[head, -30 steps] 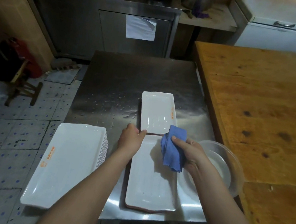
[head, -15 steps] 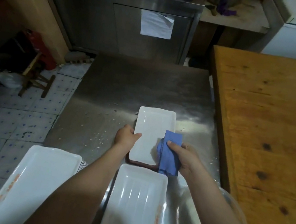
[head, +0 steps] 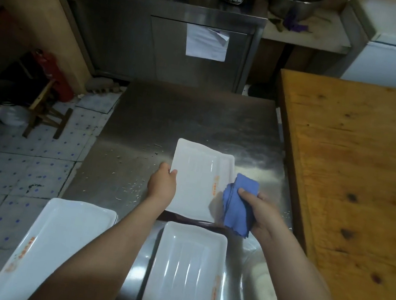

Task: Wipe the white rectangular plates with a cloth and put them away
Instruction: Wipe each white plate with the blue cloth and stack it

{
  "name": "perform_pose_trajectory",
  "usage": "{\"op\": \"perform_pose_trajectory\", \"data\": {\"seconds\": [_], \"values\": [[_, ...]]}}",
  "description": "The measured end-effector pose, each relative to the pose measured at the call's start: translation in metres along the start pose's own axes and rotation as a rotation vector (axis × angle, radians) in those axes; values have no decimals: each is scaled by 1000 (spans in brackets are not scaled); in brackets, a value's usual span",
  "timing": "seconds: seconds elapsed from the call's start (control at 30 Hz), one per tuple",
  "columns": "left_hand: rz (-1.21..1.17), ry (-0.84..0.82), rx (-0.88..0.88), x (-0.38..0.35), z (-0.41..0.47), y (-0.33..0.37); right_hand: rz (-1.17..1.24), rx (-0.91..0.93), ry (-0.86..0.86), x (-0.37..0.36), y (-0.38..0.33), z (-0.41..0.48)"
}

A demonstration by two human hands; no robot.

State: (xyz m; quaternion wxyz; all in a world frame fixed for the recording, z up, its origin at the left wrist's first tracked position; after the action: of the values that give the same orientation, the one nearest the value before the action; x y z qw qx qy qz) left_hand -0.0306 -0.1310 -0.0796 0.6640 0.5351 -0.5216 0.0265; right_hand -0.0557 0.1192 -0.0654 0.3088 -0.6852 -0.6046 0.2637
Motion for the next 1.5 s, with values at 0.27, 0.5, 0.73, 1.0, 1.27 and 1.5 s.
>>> {"op": "perform_pose_trajectory", "data": {"seconds": [0.27, 0.5, 0.73, 1.0, 1.27, 1.5], "values": [[-216, -66, 19, 31, -19, 18, 75, 102, 51, 8, -16, -48], [-323, -103, -147, 44, -68, 73, 240, 190, 141, 50, -24, -89], [-409, -233, -362, 28, -137, 118, 379, 242, 294, 125, -9, -117], [-366, -343, -592, 9, -187, 140, 411, 227, 393, 176, 4, -129], [-401, -377, -565, 0, -194, 140, 428, 203, 387, 177, 3, -129], [-548, -513, -45, -19, -179, 113, 361, 232, 190, 147, -14, -136]]}}
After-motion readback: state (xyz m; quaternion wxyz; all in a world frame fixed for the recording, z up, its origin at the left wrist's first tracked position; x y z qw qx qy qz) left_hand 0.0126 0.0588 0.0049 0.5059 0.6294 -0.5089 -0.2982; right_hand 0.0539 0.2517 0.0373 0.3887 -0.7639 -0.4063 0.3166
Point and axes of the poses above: each hand's wrist, its own z-axis towards the middle knuckle, its own x-axis out of the back of the hand, y = z × x, the point moved 7 cm from there along z, towards the middle knuckle, and after that the axes turned 10 degrees about y, right-handed, at the moved point
